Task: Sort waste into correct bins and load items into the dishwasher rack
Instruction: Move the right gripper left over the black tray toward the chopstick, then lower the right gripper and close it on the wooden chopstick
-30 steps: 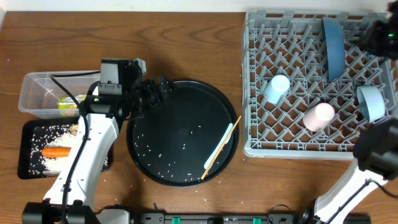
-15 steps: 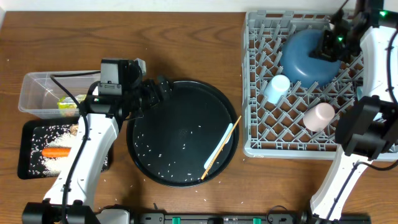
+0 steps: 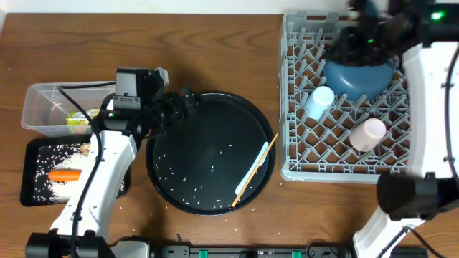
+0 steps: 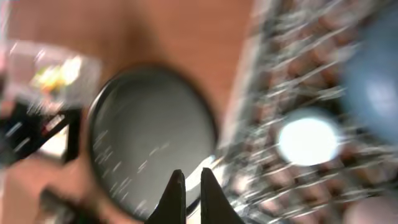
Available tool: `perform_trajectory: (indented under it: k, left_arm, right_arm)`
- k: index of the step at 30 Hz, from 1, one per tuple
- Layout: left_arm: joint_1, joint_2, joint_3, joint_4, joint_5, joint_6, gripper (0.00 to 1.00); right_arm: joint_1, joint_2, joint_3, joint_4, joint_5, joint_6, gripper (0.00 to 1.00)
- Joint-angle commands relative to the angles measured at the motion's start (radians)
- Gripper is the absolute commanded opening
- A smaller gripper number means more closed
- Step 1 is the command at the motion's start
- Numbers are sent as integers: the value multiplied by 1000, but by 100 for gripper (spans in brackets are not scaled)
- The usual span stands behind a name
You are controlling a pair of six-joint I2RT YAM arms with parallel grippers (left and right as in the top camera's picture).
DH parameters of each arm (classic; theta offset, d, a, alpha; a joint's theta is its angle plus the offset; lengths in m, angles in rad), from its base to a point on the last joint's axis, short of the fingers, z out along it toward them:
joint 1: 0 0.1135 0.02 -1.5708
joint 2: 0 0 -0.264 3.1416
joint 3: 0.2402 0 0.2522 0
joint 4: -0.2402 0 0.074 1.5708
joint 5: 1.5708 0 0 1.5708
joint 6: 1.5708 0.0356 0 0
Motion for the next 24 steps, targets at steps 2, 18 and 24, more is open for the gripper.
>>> perform_trajectory:
  k: [2, 18, 24]
  left_arm:
    - [6, 0, 0, 1, -12, 13, 98]
    - [6, 0, 0, 1, -12, 13, 98]
    - [6, 0, 0, 1, -12, 13, 98]
  right_arm:
    - [176, 17, -14, -47, 32, 180, 1]
    - [646, 17, -449, 63, 449, 880, 25]
    - [651, 17, -618, 164, 446, 1006, 1]
